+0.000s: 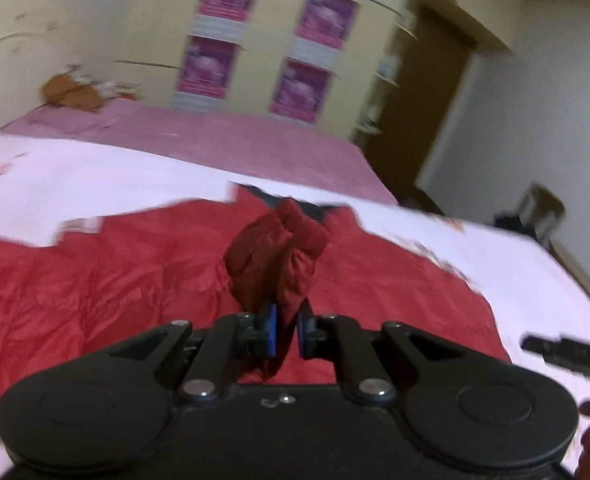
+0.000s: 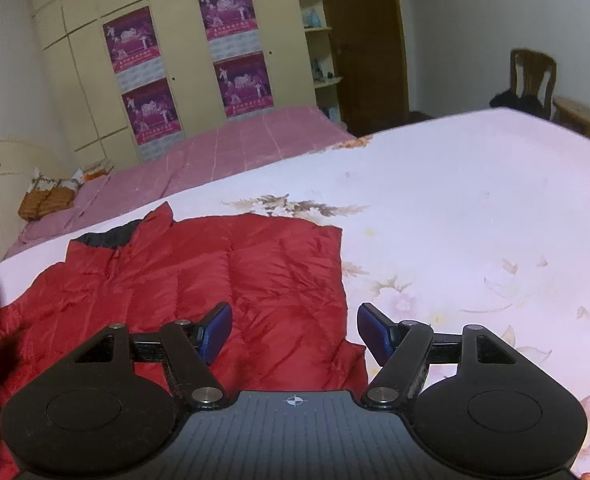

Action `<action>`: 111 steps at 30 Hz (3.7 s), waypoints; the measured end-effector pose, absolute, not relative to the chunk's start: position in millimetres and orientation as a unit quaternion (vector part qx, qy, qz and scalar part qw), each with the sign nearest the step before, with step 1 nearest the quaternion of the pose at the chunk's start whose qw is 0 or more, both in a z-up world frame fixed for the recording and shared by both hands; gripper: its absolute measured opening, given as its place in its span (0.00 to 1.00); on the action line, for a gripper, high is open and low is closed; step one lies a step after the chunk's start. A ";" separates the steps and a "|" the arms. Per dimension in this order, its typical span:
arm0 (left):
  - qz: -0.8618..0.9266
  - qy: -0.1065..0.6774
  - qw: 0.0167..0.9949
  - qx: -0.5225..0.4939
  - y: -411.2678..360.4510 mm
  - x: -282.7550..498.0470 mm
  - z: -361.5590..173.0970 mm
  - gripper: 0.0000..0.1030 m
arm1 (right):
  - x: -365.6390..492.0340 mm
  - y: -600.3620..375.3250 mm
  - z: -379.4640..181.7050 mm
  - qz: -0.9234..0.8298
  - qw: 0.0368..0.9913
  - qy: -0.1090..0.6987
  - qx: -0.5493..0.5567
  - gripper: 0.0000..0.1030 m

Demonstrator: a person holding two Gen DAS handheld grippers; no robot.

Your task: Fold large clothes

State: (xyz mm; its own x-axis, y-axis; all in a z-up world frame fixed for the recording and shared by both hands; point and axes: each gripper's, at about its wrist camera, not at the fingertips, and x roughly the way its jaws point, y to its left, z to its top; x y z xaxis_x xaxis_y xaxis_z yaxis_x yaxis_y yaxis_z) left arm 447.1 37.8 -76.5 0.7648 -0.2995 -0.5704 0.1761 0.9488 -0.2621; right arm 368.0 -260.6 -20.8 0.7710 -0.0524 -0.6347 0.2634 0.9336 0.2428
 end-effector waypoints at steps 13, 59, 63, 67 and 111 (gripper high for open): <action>-0.210 0.352 0.912 -0.028 -81.6 448.8 -103.9 0.09 | 364.7 -313.2 -25.0 -0.088 0.915 0.334 0.207 0.68; -0.060 0.300 0.952 -0.019 135.9 458.1 -100.8 0.74 | 360.9 -224.8 -3.2 0.007 0.939 0.335 0.074 0.76; -0.082 0.313 0.946 0.000 127.3 491.4 -109.0 0.69 | 392.7 -202.7 -9.1 0.034 0.935 0.348 0.056 0.38; -0.078 0.345 0.935 0.017 130.8 517.5 -130.4 0.72 | 426.2 -192.4 -39.1 0.033 0.923 0.382 0.020 0.37; -0.089 0.363 0.925 0.073 100.2 428.7 -125.6 0.85 | 374.2 -183.9 -56.3 -0.012 0.910 0.413 0.018 0.61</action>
